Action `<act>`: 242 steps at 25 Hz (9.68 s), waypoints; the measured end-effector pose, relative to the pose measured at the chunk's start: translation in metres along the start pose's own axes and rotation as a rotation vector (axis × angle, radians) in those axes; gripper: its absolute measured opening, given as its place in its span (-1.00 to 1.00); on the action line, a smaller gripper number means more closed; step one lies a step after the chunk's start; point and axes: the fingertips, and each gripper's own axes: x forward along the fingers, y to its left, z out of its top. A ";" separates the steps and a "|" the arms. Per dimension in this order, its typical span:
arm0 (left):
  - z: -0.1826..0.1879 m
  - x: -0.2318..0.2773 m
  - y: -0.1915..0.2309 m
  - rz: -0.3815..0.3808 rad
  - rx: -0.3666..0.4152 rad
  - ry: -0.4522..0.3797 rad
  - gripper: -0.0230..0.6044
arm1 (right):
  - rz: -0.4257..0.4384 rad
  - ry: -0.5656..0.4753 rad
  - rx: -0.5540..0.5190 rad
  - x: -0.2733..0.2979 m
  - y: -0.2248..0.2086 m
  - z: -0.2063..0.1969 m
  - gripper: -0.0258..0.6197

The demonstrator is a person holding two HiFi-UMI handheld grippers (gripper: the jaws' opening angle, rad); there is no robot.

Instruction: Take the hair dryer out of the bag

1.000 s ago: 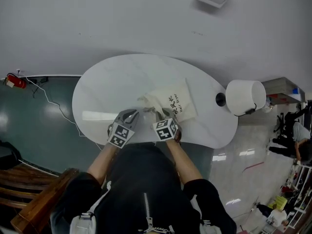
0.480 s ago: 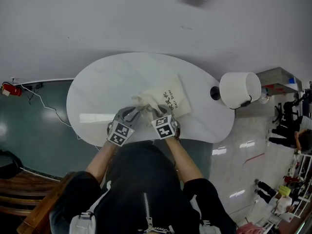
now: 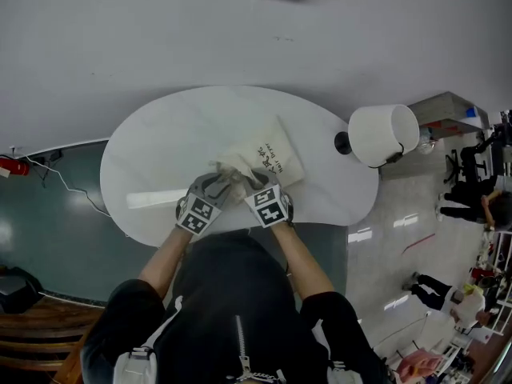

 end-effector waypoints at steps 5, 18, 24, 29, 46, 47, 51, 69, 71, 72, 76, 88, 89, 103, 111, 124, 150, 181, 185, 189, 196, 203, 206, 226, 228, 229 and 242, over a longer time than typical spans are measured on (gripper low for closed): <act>0.000 0.017 -0.005 -0.029 0.032 0.034 -0.47 | 0.026 -0.016 0.008 -0.003 -0.002 -0.001 -0.70; -0.012 0.060 -0.013 -0.080 0.097 0.148 -0.41 | 0.015 -0.028 0.079 -0.016 -0.006 0.000 -0.70; -0.018 0.075 -0.012 -0.083 0.136 0.188 -0.38 | 0.011 -0.034 0.076 -0.015 -0.007 -0.002 -0.70; -0.023 0.082 -0.015 -0.095 0.153 0.206 -0.36 | 0.004 -0.028 0.091 -0.016 -0.007 -0.006 -0.70; -0.047 0.101 -0.012 -0.077 0.216 0.319 -0.29 | -0.009 -0.029 0.099 -0.018 -0.004 -0.008 -0.70; -0.047 0.102 -0.012 -0.075 0.215 0.319 -0.29 | -0.009 -0.022 0.101 -0.017 -0.003 -0.010 -0.70; -0.046 0.101 -0.010 -0.068 0.210 0.323 -0.29 | -0.009 -0.023 0.106 -0.016 -0.002 -0.012 -0.70; -0.037 0.082 -0.014 -0.073 0.176 0.297 -0.30 | -0.011 -0.010 0.114 -0.012 -0.004 -0.015 -0.70; -0.038 0.080 -0.015 -0.071 0.173 0.295 -0.30 | -0.008 -0.009 0.105 -0.010 -0.004 -0.016 -0.70; -0.038 0.079 -0.015 -0.070 0.171 0.294 -0.30 | -0.005 -0.006 0.100 -0.009 -0.003 -0.018 -0.70; -0.039 0.074 -0.016 -0.075 0.159 0.290 -0.30 | -0.005 0.005 0.107 -0.009 -0.003 -0.018 -0.70; -0.046 0.055 -0.016 -0.067 0.156 0.290 -0.30 | -0.001 0.012 0.091 -0.005 -0.002 -0.019 -0.70; -0.047 0.054 -0.016 -0.066 0.155 0.290 -0.30 | -0.002 0.015 0.095 -0.005 -0.002 -0.019 -0.70; -0.063 0.031 -0.015 -0.067 0.135 0.293 -0.30 | 0.006 0.032 0.088 -0.002 0.000 -0.021 -0.70; -0.071 0.019 -0.016 -0.075 0.131 0.291 -0.30 | 0.013 0.032 0.082 0.001 0.001 -0.023 -0.70; -0.093 -0.004 -0.015 -0.065 0.121 0.299 -0.30 | 0.022 0.037 0.073 0.003 0.003 -0.025 -0.70; -0.137 -0.035 -0.007 -0.040 0.099 0.380 -0.30 | 0.030 0.047 0.058 0.005 0.005 -0.030 -0.70; -0.083 -0.033 -0.018 -0.072 0.088 0.376 -0.29 | 0.044 0.046 0.043 0.008 0.008 -0.029 -0.70; -0.074 -0.025 -0.019 -0.066 0.107 0.381 -0.27 | 0.046 0.047 0.050 0.011 0.008 -0.031 -0.70; -0.070 -0.014 -0.023 -0.067 0.122 0.400 -0.24 | 0.049 0.047 0.046 0.009 0.009 -0.031 -0.70; -0.059 0.010 -0.024 -0.063 0.134 0.402 -0.20 | 0.050 0.037 0.053 0.009 0.008 -0.030 -0.70; -0.060 0.034 -0.019 -0.071 0.148 0.442 -0.20 | 0.057 0.031 0.068 0.009 0.008 -0.029 -0.70; -0.064 0.042 -0.017 -0.078 0.142 0.464 -0.20 | 0.058 0.035 0.073 0.009 0.008 -0.031 -0.70; -0.083 0.068 -0.019 -0.123 0.118 0.585 -0.21 | 0.061 0.039 0.104 0.011 0.007 -0.039 -0.70; -0.085 0.069 -0.018 -0.120 0.124 0.600 -0.20 | 0.060 0.039 0.105 0.009 0.007 -0.037 -0.70; -0.086 0.070 -0.018 -0.117 0.128 0.609 -0.21 | 0.059 0.038 0.105 0.009 0.007 -0.036 -0.70; -0.092 0.077 -0.016 -0.068 0.194 0.630 -0.21 | 0.052 0.034 0.122 0.012 0.006 -0.037 -0.70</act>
